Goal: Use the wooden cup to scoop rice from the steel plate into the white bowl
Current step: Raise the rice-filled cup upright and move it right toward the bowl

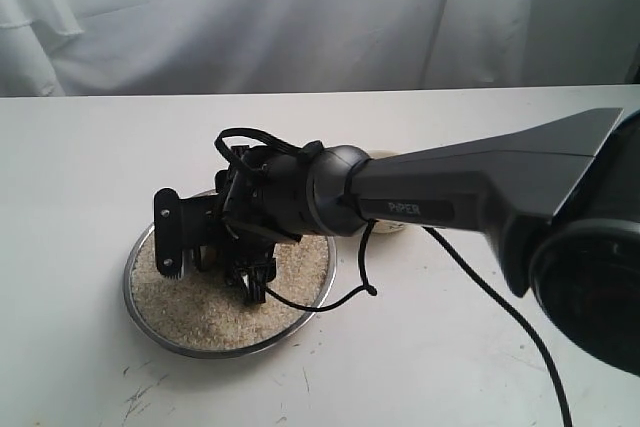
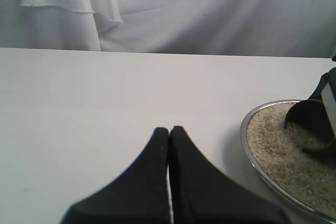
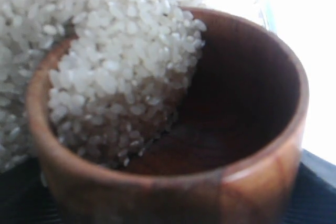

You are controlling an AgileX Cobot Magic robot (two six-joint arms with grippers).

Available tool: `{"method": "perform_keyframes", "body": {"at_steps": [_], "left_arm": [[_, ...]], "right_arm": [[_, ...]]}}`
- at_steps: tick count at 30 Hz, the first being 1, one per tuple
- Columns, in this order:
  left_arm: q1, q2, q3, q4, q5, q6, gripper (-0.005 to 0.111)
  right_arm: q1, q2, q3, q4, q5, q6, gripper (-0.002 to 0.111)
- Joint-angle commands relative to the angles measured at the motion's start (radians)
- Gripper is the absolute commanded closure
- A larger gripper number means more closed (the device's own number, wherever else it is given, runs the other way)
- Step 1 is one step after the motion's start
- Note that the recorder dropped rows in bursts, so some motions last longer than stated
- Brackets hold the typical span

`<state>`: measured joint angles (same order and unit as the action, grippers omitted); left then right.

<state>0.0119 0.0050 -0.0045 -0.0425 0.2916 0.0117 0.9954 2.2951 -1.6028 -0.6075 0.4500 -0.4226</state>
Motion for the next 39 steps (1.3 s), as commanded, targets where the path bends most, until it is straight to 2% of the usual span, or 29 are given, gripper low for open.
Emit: {"method": "perform_keyframes", "body": {"at_steps": [1, 21, 30, 39], "left_arm": [[-0.002, -0.005, 0.005, -0.001, -0.006, -0.003, 0.107], [-0.002, -0.005, 0.005, -0.001, -0.006, -0.003, 0.107], [-0.002, -0.005, 0.005, -0.001, -0.006, -0.003, 0.107], [-0.002, -0.005, 0.005, -0.001, -0.006, -0.003, 0.107]], "right_arm": [[-0.003, 0.019, 0.017, 0.031, -0.008, 0.005, 0.108], [-0.026, -0.01, 0.017, 0.124, -0.035, 0.01, 0.108], [-0.059, -0.14, 0.193, 0.123, -0.197, 0.031, 0.108], [-0.073, -0.197, 0.203, 0.118, -0.204, 0.042, 0.108]]}}
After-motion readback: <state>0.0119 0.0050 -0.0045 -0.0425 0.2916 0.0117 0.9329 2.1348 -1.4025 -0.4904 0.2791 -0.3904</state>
